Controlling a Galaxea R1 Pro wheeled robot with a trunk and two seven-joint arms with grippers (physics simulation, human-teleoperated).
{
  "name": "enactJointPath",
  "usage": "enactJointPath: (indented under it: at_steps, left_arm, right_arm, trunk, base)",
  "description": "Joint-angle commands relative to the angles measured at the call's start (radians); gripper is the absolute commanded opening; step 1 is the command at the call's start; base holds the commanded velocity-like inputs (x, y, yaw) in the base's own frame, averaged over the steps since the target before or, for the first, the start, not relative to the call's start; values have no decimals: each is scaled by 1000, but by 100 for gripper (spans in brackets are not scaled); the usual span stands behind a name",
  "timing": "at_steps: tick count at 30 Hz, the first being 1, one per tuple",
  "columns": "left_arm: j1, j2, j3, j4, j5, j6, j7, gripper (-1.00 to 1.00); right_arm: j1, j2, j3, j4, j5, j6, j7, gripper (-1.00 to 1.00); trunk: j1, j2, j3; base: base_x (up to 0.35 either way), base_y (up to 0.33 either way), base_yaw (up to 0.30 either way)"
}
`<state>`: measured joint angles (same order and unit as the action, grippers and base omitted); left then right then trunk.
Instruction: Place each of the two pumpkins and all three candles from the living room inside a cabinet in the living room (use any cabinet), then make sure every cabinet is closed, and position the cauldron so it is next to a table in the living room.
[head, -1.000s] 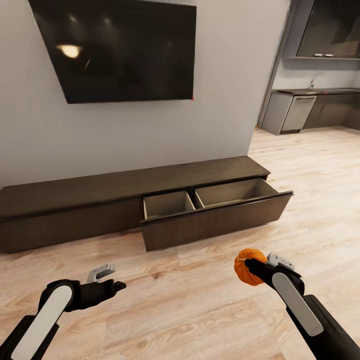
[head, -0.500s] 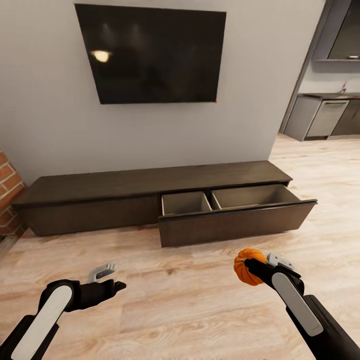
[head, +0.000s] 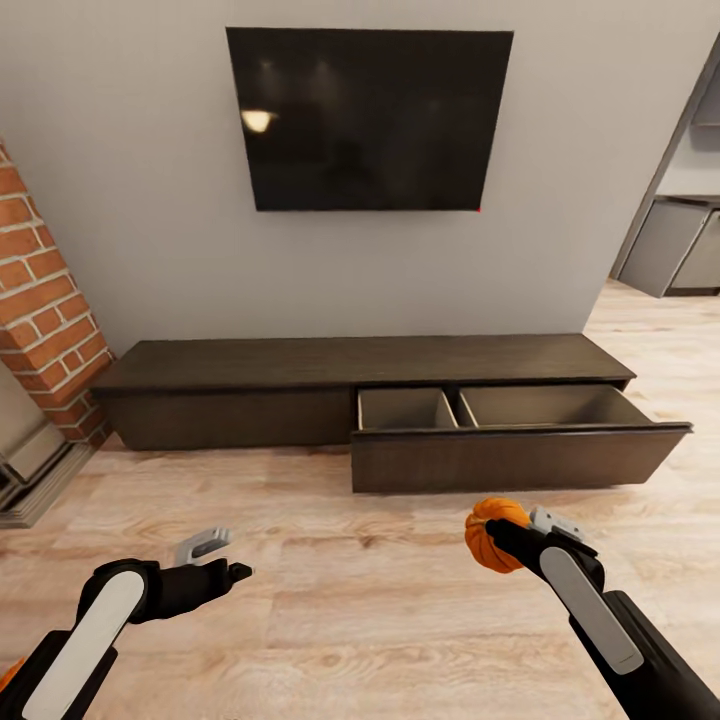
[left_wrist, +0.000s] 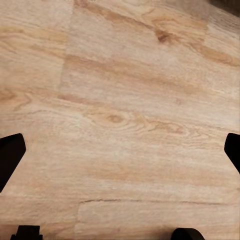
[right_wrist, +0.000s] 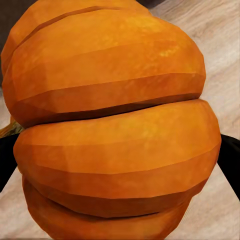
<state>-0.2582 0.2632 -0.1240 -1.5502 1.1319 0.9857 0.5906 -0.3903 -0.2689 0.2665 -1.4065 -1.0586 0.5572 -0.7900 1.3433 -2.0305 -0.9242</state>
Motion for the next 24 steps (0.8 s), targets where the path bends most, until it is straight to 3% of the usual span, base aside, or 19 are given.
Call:
enactJointPath:
  at_steps: [1, 9, 16, 24]
  left_arm:
    - [-1, 1, -2, -1, 9, 1, 11, 100]
    - [-1, 1, -2, 0, 9, 1, 11, 100]
    - [-1, 1, -2, 0, 9, 1, 11, 100]
    - [-1, 1, -2, 1, 9, 1, 11, 100]
  right_arm:
    - [-1, -1, 2, -2, -4, 1, -9, -100]
    - [-1, 0, 10, -3, -4, 1, -8, -100]
    - [-1, 35, 21, -5, -3, 4, -9, -100]
    - [-1, 42, 22, -5, 0, 4, -9, -100]
  trunk:
    - [0, 0, 0]
    - [0, 0, 6]
    - [0, 0, 8]
    - [0, 0, 2]
  base:
    - [-48, 0, 253]
    - [-164, 0, 261]
    - [-16, 0, 283]
    - [-1, 0, 262]
